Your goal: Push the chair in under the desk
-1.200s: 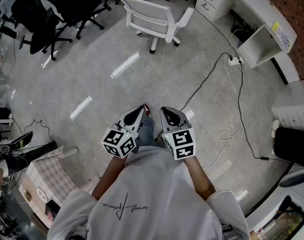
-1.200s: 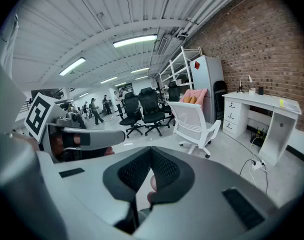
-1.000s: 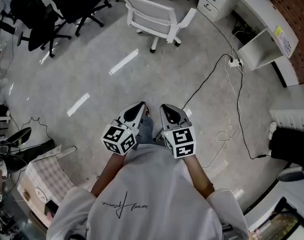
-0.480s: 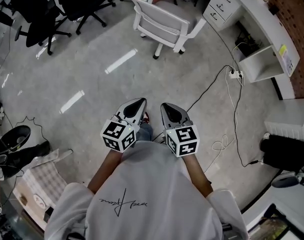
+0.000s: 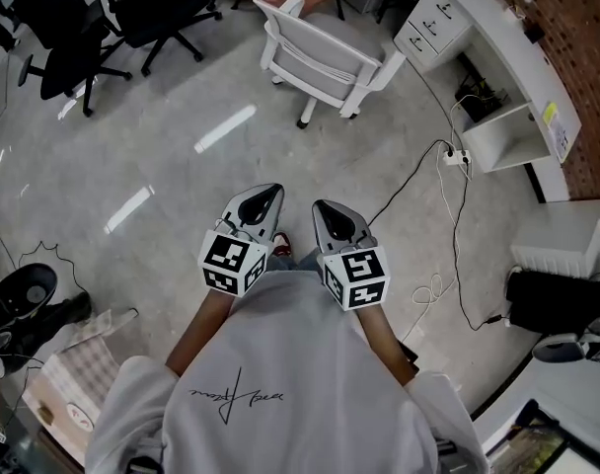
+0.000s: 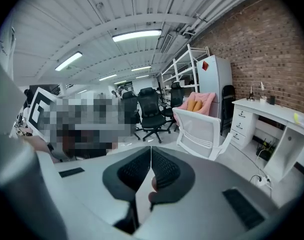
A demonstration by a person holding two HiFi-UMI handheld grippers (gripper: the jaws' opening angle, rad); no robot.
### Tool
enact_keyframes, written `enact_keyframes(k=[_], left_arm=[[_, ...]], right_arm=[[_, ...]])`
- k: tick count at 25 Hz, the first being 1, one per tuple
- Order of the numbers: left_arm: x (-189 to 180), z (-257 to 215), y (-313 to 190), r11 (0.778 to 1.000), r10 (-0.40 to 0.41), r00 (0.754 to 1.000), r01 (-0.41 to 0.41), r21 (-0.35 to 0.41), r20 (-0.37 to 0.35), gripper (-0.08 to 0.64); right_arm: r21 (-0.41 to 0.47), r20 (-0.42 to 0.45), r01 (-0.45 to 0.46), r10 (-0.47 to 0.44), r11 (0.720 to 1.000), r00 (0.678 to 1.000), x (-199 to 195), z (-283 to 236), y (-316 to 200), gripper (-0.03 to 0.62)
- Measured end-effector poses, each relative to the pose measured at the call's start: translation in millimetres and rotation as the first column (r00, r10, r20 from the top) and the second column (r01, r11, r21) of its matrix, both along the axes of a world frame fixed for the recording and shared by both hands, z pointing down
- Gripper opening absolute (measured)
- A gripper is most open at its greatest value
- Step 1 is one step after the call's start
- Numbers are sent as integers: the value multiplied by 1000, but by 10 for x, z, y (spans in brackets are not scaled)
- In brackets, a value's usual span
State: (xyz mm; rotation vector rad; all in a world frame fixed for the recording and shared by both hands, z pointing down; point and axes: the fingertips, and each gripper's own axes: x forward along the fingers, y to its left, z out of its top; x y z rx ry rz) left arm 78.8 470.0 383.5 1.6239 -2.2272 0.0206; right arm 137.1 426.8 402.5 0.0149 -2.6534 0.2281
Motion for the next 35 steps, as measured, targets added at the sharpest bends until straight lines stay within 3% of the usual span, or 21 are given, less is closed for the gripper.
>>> enact_keyframes(k=[8, 16, 26, 35], left_arm=[[37, -37, -183, 996, 81, 995, -79, -29, 52, 5], [-15, 82, -414, 994, 87, 996, -86, -62, 19, 5], [-588, 163, -1118, 990, 98, 995, -98, -98, -8, 5], [-1206, 34, -1934, 985, 117, 992, -111, -136, 41, 5]], right_arm=[[23, 35, -14, 13, 1000, 999, -128, -182, -41, 28], [19, 65, 45, -47, 999, 997, -442, -158, -83, 28], [-39, 55, 40, -38, 998, 998, -1044, -73, -789, 28], [-68, 92, 41, -35, 997, 995, -1674, -166, -1613, 28]])
